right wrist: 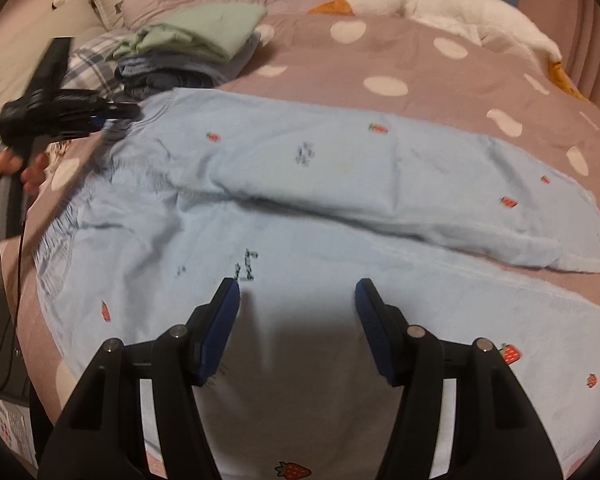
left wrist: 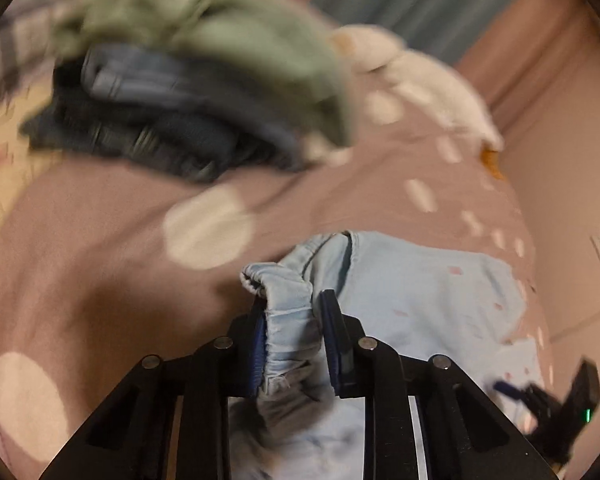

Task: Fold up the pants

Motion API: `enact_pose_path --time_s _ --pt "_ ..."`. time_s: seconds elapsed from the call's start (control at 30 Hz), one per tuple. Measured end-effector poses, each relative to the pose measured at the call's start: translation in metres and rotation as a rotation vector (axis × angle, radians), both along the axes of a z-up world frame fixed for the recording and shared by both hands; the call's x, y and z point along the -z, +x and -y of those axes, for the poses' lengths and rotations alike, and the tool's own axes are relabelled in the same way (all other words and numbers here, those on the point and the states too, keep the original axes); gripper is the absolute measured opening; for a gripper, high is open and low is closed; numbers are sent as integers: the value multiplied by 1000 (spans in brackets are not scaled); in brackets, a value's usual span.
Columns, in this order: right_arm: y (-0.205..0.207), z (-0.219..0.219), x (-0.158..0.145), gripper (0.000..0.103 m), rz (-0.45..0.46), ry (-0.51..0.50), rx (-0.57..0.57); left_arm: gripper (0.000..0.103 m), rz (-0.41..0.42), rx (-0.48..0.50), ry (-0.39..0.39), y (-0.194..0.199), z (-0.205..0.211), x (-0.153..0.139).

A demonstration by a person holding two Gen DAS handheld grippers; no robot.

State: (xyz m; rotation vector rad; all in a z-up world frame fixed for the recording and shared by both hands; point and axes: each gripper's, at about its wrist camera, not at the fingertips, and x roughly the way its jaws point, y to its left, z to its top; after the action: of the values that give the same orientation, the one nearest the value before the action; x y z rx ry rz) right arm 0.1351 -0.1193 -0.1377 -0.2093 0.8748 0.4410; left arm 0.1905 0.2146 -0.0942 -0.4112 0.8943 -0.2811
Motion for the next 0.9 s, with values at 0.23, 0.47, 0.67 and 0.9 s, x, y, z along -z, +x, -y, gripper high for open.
enact_pose_path --time_s 0.23,0.47,0.67,0.9 --pt "-14 -11 -54 61 209 -40 -110 16 242 255 157 -93 55 -58" --pt "-32 -57 -64 72 491 -361 -390 16 276 330 157 -148 59 -60" --pt "-13 -75 -30 83 549 -588 -570 16 275 283 123 -162 52 -60" --pt "35 -68 -16 5 409 -627 -524 16 288 228 95 -154 40 -57"
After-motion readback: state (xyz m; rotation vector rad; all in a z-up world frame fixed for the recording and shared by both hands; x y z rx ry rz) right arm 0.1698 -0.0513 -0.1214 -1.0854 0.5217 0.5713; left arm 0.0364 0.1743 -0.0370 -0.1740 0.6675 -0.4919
